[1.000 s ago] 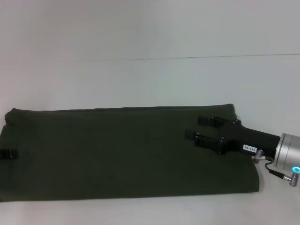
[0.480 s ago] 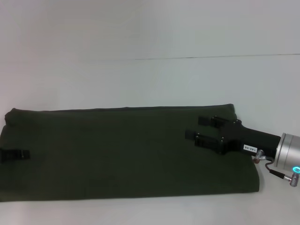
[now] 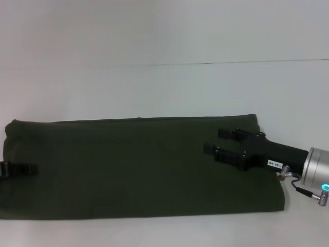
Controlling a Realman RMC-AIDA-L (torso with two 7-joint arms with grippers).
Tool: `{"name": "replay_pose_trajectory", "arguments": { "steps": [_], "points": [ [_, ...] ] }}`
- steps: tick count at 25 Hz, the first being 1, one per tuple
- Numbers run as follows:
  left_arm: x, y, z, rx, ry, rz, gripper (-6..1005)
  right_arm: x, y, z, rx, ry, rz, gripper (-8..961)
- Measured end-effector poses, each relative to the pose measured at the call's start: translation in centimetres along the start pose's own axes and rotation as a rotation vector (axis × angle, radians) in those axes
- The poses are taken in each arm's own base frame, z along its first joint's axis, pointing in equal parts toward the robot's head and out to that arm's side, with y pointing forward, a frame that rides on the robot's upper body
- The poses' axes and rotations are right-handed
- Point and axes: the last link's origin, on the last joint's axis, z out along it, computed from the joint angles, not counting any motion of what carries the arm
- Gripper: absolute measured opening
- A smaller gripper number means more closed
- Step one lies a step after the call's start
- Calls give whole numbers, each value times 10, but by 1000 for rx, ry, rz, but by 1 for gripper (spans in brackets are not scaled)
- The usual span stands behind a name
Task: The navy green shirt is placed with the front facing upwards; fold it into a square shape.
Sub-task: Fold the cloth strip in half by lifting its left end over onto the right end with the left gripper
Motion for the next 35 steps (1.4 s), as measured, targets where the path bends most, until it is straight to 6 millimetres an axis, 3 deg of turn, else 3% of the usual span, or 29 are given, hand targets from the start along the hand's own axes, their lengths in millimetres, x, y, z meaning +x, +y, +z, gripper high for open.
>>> {"name": "replay_pose_trajectory", "arguments": {
  "steps": [8,13,24,35],
  "points": [
    [1,5,5,2,-23,27,498,2,1,-1,-1,0,2,763],
    [4,6,3,0,-17,27,249,1,1,-1,-6,-2,1,763],
    [12,16,-8,-28,4,58,102,-1,8,11,-52,24,-23,758],
    [21,47,-20,-81,30,119,100,-2,24,41,-132,74,-72,709]
  ]
}}
